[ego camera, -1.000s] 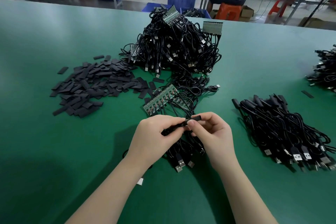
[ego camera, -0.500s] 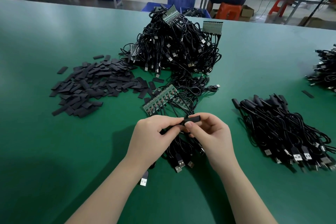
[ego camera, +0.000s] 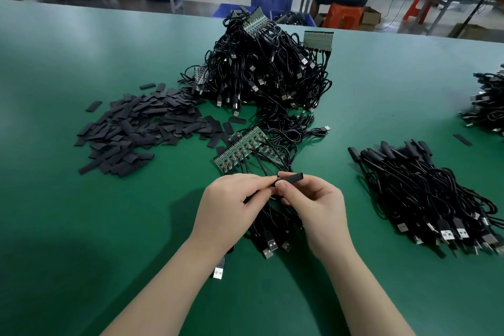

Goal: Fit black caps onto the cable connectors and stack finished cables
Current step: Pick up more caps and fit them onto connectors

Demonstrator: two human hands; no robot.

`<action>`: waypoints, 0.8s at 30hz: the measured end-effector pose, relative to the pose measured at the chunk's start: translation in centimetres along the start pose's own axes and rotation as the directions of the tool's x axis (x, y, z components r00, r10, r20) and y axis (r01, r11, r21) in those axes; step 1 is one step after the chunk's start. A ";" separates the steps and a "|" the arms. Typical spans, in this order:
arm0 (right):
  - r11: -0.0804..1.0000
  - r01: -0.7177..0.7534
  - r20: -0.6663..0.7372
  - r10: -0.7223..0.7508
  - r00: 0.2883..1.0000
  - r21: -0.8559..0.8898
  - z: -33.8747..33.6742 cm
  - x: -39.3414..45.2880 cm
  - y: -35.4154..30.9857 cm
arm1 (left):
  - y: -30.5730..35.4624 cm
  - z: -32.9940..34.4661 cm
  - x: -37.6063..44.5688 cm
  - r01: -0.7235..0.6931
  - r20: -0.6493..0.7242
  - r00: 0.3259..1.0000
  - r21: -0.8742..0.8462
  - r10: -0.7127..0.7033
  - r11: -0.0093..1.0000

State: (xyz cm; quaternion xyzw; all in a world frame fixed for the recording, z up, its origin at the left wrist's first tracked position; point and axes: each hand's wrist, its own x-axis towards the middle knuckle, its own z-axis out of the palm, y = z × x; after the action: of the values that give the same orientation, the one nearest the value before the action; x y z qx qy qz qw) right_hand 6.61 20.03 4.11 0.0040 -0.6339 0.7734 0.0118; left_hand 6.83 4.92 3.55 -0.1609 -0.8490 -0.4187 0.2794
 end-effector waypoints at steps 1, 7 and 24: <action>1.000 -0.002 -0.002 0.002 1.000 0.023 0.2 -0.1 0.0 | 0.0 0.0 0.0 -0.003 -0.009 1.000 -0.010 0.003 1.000; 0.999 -0.004 0.009 0.004 1.000 0.036 0.4 0.0 0.4 | -0.1 0.0 0.0 -0.019 -0.025 1.000 -0.015 0.019 1.000; 0.992 0.035 -0.034 -0.040 0.999 -0.123 0.1 0.0 -0.3 | 0.1 0.0 0.3 0.043 0.003 0.999 0.015 -0.043 0.999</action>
State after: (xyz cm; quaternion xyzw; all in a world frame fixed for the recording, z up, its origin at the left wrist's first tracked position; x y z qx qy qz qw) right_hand 6.64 19.95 4.39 0.0010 -0.6796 0.7325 0.0382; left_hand 6.62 4.95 3.83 -0.1412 -0.8559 -0.4180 0.2699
